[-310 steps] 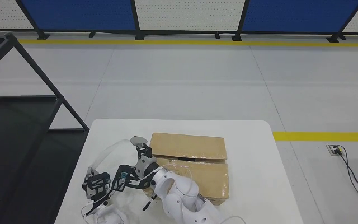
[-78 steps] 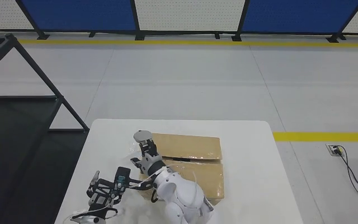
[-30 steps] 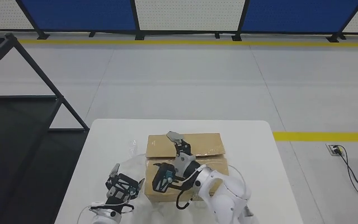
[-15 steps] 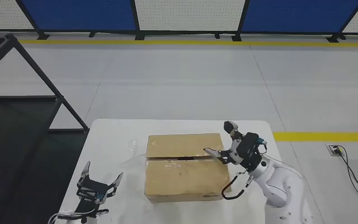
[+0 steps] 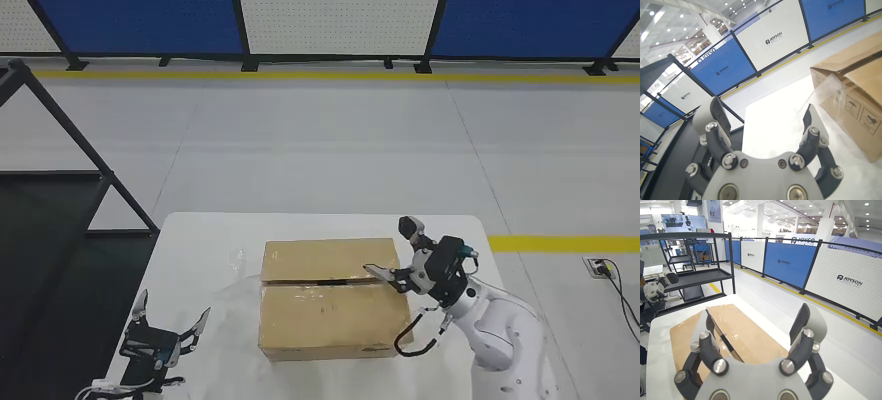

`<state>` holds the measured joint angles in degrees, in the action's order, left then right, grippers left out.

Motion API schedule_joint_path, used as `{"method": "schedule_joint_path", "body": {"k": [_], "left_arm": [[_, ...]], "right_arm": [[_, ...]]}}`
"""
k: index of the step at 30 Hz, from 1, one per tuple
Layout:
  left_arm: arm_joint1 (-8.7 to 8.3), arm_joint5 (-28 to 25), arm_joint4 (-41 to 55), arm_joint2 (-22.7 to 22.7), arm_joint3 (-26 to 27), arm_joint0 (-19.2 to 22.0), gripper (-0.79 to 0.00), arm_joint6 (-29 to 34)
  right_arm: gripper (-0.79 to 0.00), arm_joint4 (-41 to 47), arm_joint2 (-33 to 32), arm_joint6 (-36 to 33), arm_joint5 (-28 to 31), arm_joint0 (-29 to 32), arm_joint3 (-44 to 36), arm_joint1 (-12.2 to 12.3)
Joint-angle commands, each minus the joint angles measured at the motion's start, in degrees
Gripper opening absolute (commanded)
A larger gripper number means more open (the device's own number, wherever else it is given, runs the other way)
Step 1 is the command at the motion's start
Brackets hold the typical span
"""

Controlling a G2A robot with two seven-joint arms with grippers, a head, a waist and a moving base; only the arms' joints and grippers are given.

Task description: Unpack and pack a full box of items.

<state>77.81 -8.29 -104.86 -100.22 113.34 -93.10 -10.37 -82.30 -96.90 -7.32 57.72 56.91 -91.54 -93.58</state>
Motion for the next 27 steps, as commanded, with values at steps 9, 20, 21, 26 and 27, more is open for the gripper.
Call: {"method": "schedule_joint_path", "body": {"k": [9, 20, 21, 26, 27], "left_arm": [[-1.05, -6.3, 1.9, -4.0, -1.6, -0.2, 0.000, -4.2], [-2.00, -10.3, 4.5, -6.2, -2.9, 1.8, 0.000, -4.8], [-2.06, -10.3, 4.5, -6.0, -3.0, 1.9, 0.000, -4.9], [-2.32, -11.0, 5.2, -5.4, -3.8, 2.5, 0.000, -4.7], [-2.38, -11.0, 5.2, -5.1, -3.9, 2.6, 0.000, -4.6]], "right_arm": [[0.000, 41.4, -5.8, -41.1, -1.8, -6.2, 10.3, 5.8], [0.000, 72.4, 0.2, -64.1, -24.8, -5.7, 7.0, 17.9], [0.000, 73.9, 1.0, -64.8, -25.5, -5.8, 7.2, 19.0], [0.000, 79.0, 5.0, -64.8, -25.6, -6.6, 11.8, 23.7], [0.000, 80.3, 6.1, -64.2, -25.0, -7.3, 13.8, 24.6]]}}
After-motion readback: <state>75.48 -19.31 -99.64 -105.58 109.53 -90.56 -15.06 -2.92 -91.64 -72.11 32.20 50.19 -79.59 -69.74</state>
